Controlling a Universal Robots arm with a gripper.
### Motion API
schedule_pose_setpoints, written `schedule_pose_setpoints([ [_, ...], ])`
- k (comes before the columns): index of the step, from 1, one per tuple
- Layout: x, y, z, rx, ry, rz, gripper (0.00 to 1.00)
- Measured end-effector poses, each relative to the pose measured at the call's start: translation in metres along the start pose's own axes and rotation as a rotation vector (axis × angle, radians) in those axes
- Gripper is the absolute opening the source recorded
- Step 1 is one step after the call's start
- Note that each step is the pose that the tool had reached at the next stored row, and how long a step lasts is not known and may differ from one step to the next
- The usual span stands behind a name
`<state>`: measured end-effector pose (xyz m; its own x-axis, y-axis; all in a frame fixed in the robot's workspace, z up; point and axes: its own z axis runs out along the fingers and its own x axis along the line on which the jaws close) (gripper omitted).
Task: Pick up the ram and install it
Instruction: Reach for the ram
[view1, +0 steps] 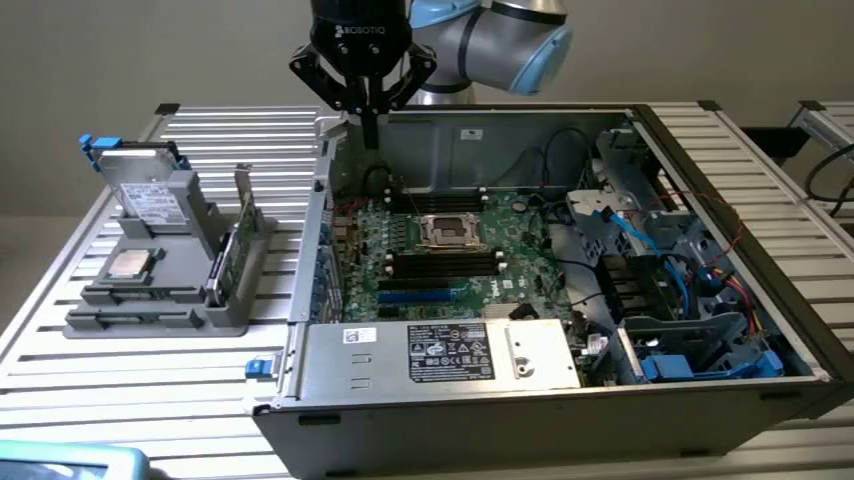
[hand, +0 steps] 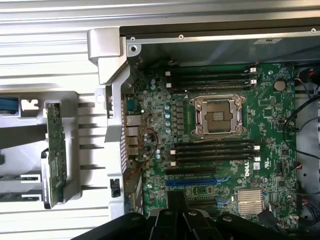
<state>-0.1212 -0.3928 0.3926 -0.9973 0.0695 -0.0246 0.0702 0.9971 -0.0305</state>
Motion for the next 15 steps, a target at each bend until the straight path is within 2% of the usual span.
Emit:
schedule_pose_setpoints([
  [2,0.001,0.0000,0.0000,-0.0021,-0.0015,0.000,0.11],
  [3,0.004,-0.0002,-0.0001,-0.0055,-0.0038,0.001,0.11],
  [5,0.012,-0.0009,-0.0002,-0.0139,-0.0037,0.000,0.11],
  [15,0.050,-0.0058,-0.0001,-0.0173,-0.0028,-0.011,0.11],
])
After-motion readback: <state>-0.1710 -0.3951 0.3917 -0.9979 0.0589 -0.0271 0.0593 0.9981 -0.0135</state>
